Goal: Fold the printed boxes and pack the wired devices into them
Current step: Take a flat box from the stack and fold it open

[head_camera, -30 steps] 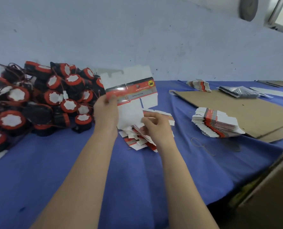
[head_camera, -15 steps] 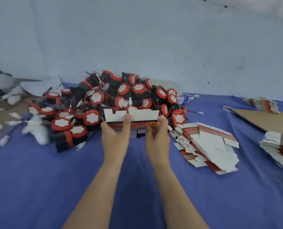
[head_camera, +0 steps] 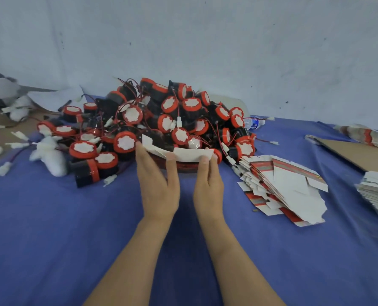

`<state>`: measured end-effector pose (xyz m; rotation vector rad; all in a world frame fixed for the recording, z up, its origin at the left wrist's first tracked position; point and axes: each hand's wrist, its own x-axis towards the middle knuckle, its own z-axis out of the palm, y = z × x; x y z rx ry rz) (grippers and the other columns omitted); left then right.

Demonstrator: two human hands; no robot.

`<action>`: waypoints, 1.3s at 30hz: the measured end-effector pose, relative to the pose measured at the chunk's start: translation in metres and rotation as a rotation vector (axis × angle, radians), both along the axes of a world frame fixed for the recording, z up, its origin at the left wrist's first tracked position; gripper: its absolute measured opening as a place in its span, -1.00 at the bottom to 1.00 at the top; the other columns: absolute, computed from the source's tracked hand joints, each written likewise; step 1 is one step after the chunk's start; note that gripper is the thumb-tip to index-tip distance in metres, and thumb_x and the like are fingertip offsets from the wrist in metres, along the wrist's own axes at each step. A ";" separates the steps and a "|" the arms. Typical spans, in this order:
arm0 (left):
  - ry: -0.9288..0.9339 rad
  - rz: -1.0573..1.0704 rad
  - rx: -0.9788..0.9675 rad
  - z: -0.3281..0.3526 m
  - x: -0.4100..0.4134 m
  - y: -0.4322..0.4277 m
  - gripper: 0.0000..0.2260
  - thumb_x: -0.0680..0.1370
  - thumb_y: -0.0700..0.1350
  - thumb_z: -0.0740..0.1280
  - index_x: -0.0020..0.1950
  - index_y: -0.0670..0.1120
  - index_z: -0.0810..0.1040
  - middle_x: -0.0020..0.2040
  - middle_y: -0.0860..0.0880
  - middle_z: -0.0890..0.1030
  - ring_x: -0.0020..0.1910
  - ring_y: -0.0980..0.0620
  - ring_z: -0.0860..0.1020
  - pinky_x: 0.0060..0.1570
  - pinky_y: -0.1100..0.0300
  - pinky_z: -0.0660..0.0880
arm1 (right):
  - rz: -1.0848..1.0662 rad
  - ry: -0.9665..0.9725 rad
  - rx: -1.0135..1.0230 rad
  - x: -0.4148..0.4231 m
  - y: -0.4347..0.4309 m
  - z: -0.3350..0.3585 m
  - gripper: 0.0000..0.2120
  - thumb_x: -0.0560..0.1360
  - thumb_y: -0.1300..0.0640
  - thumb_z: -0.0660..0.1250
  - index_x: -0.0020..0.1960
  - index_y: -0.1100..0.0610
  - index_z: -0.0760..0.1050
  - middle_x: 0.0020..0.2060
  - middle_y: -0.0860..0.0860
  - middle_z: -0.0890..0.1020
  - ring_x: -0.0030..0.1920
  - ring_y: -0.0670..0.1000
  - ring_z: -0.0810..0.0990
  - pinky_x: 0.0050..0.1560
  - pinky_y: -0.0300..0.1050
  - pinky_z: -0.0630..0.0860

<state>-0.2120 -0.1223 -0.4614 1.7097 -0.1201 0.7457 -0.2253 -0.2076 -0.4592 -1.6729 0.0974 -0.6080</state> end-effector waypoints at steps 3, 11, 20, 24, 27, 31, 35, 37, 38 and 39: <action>-0.037 -0.100 0.105 -0.002 -0.004 -0.004 -0.28 0.55 0.25 0.01 0.58 -0.08 -0.15 0.59 0.02 -0.04 0.55 0.13 -0.04 0.53 0.02 0.07 | -0.001 0.033 0.127 0.003 -0.013 0.001 -0.53 0.63 -0.15 0.01 0.47 -0.01 0.31 0.35 -0.17 0.45 0.35 -0.21 0.37 0.35 -0.27 0.34; 0.037 0.036 0.086 0.000 -0.004 -0.009 -0.33 0.56 0.19 0.13 0.57 -0.07 0.02 0.52 -0.02 0.20 0.46 0.06 0.24 0.36 0.16 0.30 | -0.068 -0.020 -0.077 -0.002 -0.003 0.000 -0.45 0.57 -0.02 0.28 0.49 -0.01 0.17 0.12 -0.22 0.52 0.14 -0.24 0.51 0.02 -0.54 0.35; 0.111 0.044 -0.289 0.015 0.001 -0.001 -0.58 0.60 0.02 0.23 0.42 -0.08 0.28 0.29 0.00 0.48 0.25 0.05 0.47 0.23 0.15 0.46 | -0.015 -0.169 -0.247 -0.007 0.014 -0.001 -0.43 0.55 0.03 0.30 0.50 -0.02 0.18 0.41 -0.07 0.37 0.42 -0.10 0.31 0.39 0.02 0.36; 0.112 -0.030 -0.275 0.021 0.004 0.005 -0.71 0.58 -0.16 0.22 0.31 -0.10 0.34 0.10 -0.03 0.55 0.00 0.06 0.54 -0.17 0.44 0.44 | -0.027 -0.195 -0.274 -0.007 0.014 -0.003 -0.42 0.52 0.01 0.30 0.48 -0.01 0.18 0.42 -0.10 0.32 0.43 -0.13 0.26 0.43 -0.09 0.30; 0.130 -0.094 -0.175 0.022 0.003 0.004 -0.57 0.57 -0.22 0.23 0.44 -0.05 0.30 0.10 0.15 0.51 -0.03 0.34 0.51 -0.21 0.60 0.37 | -0.030 -0.173 -0.226 -0.005 0.009 -0.003 -0.40 0.53 -0.05 0.26 0.48 -0.15 0.04 0.37 -0.39 0.17 0.40 -0.38 0.11 0.37 -0.43 0.13; 0.084 -0.134 -0.128 0.024 -0.003 0.002 -0.53 0.57 -0.23 0.21 0.47 -0.01 0.27 0.27 0.15 0.47 0.16 0.29 0.44 0.04 0.48 0.40 | -0.012 -0.108 -0.174 -0.004 0.006 -0.005 -0.30 0.58 -0.12 0.18 0.55 -0.08 -0.16 0.43 -0.35 0.01 0.45 -0.35 -0.03 0.43 -0.37 0.02; 0.213 -0.157 -0.518 0.029 0.000 0.007 -0.77 0.56 -0.20 0.24 0.15 0.06 0.35 0.03 0.10 0.52 0.02 0.23 0.52 0.02 0.23 0.47 | 0.020 -0.199 -0.365 -0.008 0.011 -0.002 -0.37 0.57 -0.12 0.16 0.51 -0.15 -0.11 0.51 -0.22 0.03 0.50 -0.26 -0.04 0.47 -0.32 0.02; 0.357 -0.174 -0.741 0.030 0.006 0.014 -0.72 0.55 -0.21 0.24 0.25 -0.07 0.35 0.11 0.01 0.53 0.13 0.07 0.53 0.15 0.13 0.50 | 0.043 -0.224 -0.482 -0.009 0.012 -0.001 -0.41 0.57 -0.10 0.16 0.53 -0.10 0.01 0.52 -0.16 0.09 0.52 -0.17 -0.01 0.50 -0.17 0.07; 0.422 -0.195 -0.816 0.029 0.008 0.017 -0.67 0.54 -0.23 0.23 0.30 -0.16 0.37 0.13 -0.06 0.54 0.13 0.00 0.54 0.14 0.11 0.51 | 0.050 -0.236 -0.520 -0.009 0.012 -0.001 -0.43 0.57 -0.08 0.17 0.53 -0.07 0.09 0.52 -0.13 0.13 0.53 -0.13 0.02 0.51 -0.12 0.09; 0.480 -0.227 -0.882 0.028 0.011 0.020 -0.64 0.52 -0.26 0.23 0.32 -0.22 0.41 0.10 -0.12 0.55 0.11 -0.03 0.55 0.11 0.11 0.52 | 0.056 -0.253 -0.553 -0.010 0.012 0.000 -0.45 0.57 -0.06 0.18 0.52 -0.04 0.16 0.51 -0.11 0.18 0.53 -0.09 0.04 0.51 -0.11 0.10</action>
